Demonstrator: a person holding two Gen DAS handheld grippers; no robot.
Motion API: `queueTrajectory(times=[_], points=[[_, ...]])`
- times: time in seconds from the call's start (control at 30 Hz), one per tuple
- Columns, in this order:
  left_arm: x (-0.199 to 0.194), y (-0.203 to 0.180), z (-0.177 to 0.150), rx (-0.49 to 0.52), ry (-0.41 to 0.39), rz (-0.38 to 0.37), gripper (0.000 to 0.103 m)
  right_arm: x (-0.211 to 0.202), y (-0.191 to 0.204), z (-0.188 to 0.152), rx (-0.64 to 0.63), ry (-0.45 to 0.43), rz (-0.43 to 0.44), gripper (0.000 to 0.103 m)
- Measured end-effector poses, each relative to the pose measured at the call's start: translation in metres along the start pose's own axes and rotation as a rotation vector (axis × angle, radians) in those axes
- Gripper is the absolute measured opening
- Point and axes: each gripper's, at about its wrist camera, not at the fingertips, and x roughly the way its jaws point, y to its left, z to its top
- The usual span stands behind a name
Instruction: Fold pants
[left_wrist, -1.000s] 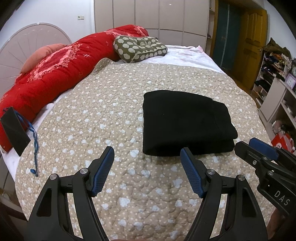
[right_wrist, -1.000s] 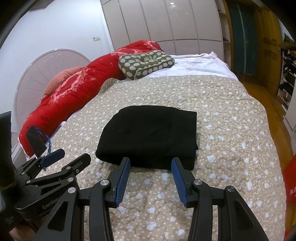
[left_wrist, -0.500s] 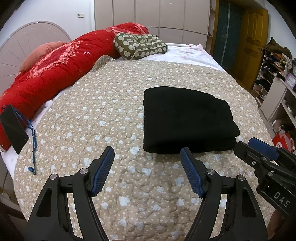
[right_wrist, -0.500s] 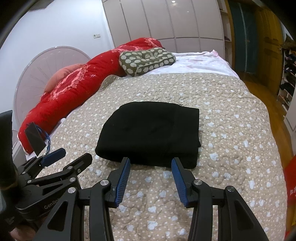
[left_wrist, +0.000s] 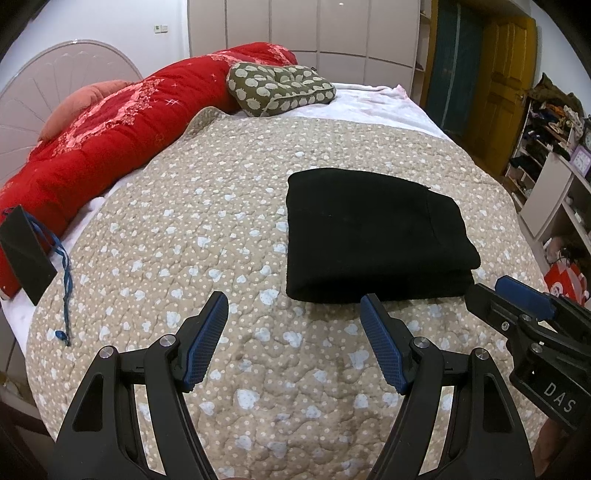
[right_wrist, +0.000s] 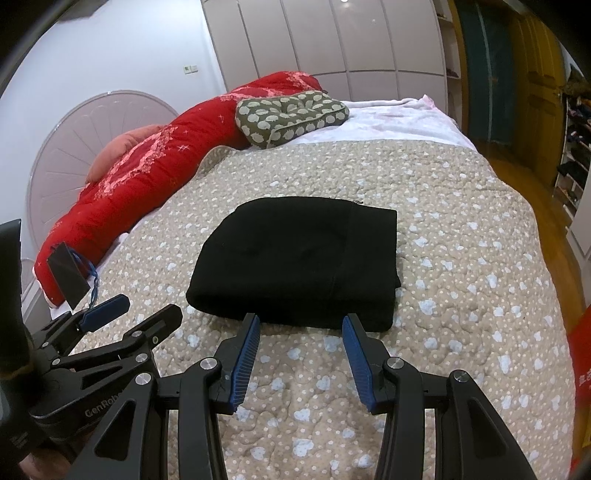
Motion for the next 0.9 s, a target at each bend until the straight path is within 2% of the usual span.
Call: queueTrajectory(times=[0.67, 0.9], points=[[-0.002, -0.001, 0.0, 0.005, 0.003, -0.004, 0.075, -0.001, 0.001, -0.002, 0.004, 0.004, -0.007, 0.045], [0.002, -0.007, 0.004, 0.023, -0.008, -0.032, 0.075, 0.0, -0.008, -0.004, 0.011, 0.007, -0.017, 0.045]])
